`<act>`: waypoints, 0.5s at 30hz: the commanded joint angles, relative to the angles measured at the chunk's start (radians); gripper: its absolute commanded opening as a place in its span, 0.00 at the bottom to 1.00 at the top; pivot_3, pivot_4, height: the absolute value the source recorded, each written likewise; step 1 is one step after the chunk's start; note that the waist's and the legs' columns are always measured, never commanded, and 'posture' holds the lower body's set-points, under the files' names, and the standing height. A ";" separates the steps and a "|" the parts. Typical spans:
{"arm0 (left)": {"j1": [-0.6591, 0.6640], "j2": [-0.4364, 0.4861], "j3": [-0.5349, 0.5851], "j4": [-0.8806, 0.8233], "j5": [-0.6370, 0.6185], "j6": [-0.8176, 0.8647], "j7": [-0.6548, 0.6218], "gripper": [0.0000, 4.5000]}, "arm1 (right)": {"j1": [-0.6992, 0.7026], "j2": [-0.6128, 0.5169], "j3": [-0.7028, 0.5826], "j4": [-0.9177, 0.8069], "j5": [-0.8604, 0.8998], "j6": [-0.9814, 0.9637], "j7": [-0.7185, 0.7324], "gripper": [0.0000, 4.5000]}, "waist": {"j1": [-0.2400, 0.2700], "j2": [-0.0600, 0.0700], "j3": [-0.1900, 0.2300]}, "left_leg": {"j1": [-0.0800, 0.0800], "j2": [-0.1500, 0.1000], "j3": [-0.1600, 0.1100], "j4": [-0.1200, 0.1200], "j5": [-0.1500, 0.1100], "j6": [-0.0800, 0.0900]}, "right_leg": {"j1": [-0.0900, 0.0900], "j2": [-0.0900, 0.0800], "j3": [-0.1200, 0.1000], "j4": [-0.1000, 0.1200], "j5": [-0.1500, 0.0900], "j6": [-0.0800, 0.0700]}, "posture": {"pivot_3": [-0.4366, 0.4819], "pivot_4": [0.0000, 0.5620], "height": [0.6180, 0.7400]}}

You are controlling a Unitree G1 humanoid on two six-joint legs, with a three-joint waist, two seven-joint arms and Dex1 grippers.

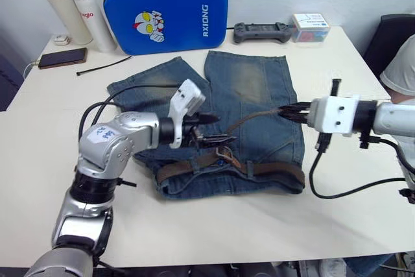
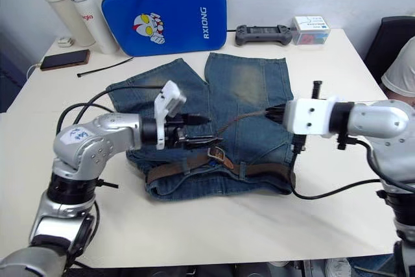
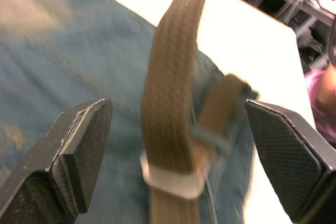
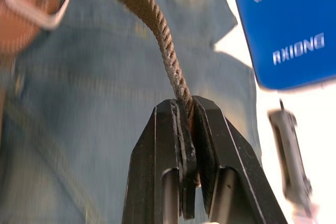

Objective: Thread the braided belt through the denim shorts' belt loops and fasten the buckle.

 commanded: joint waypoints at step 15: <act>-0.085 -0.170 -0.047 0.075 0.154 -0.039 0.104 0.01 | -0.034 0.012 0.013 -0.046 -0.027 0.121 -0.038 0.00 | -0.001 0.000 0.000 | 0.000 0.000 0.001 0.000 0.000 0.000 | -0.001 0.001 0.001 0.001 0.000 0.000 | 0.48 0.27 1.00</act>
